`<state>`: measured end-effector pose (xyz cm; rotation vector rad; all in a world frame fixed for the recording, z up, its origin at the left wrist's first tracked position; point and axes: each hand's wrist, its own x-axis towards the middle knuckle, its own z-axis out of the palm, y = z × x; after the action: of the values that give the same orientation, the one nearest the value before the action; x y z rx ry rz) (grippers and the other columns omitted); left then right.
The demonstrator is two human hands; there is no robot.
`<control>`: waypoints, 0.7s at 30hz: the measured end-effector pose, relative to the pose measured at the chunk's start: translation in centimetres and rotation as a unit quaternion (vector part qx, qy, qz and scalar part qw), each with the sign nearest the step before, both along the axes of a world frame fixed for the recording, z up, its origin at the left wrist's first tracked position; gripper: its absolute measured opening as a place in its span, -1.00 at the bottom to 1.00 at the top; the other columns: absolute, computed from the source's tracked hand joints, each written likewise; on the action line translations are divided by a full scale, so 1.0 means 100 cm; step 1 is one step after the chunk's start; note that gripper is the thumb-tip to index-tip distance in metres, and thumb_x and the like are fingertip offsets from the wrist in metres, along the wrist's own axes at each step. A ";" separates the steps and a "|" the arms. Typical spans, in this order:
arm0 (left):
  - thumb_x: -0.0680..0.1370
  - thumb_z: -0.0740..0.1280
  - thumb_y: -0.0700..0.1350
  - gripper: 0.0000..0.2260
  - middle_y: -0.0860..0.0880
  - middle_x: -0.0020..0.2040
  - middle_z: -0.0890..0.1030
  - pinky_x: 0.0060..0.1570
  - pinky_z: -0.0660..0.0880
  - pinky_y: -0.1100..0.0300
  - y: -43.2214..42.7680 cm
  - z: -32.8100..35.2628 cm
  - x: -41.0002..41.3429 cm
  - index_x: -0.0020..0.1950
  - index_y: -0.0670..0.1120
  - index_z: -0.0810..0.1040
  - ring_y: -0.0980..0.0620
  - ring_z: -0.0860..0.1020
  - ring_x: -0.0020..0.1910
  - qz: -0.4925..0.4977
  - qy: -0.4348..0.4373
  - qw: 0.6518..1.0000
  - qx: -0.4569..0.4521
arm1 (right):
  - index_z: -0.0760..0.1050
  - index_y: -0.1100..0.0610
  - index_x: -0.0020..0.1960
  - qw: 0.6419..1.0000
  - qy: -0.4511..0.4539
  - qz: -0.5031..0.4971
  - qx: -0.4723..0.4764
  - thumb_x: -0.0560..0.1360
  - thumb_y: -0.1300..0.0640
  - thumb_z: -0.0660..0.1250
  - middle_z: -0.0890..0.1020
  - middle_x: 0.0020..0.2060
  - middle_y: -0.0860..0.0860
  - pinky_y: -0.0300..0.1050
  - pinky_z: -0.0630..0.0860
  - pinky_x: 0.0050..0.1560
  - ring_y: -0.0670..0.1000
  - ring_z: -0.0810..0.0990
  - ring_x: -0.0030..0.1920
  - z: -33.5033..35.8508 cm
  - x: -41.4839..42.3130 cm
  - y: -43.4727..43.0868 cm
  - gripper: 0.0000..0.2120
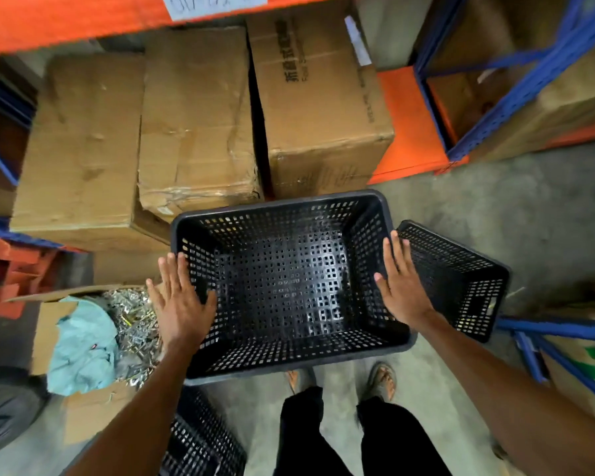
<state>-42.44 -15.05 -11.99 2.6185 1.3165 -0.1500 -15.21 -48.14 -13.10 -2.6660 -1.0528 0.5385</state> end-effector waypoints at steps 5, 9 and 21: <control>0.50 0.30 -0.09 -0.28 -0.12 0.60 0.00 0.55 -0.03 -0.06 -0.070 0.055 0.123 0.58 -0.16 0.03 -0.08 -0.13 0.59 -0.066 -0.089 0.994 -0.026 | -0.18 0.24 0.59 0.984 0.067 -0.161 0.041 0.64 0.08 0.10 -0.10 0.59 0.12 -0.14 -0.04 0.50 0.12 -0.12 0.59 0.035 0.001 -0.041 -0.34; 0.55 0.17 -0.14 -0.40 -0.12 0.60 0.02 0.56 0.02 0.03 -0.169 0.089 0.234 0.57 -0.17 0.10 -0.08 -0.09 0.59 -0.256 -0.132 0.956 -0.050 | -0.18 0.25 0.58 0.964 0.107 -0.243 0.026 0.64 0.13 0.13 -0.07 0.58 0.15 -0.06 0.04 0.53 0.14 -0.08 0.59 0.035 0.014 -0.105 -0.33; 0.52 0.26 -0.05 -0.59 -0.18 0.30 0.50 0.23 0.48 -0.04 -0.397 -0.039 0.437 0.37 -0.06 0.41 -0.23 0.51 0.26 -0.244 0.071 0.925 -0.284 | -0.14 0.26 0.58 0.905 0.173 -0.388 -0.032 0.63 0.08 0.14 -0.07 0.58 0.17 -0.11 -0.03 0.51 0.14 -0.07 0.58 -0.086 0.152 -0.302 -0.33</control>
<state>1.28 -54.80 -15.85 2.3765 0.5010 -0.6941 -0.06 -78.38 -21.72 -2.5998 0.1473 0.8096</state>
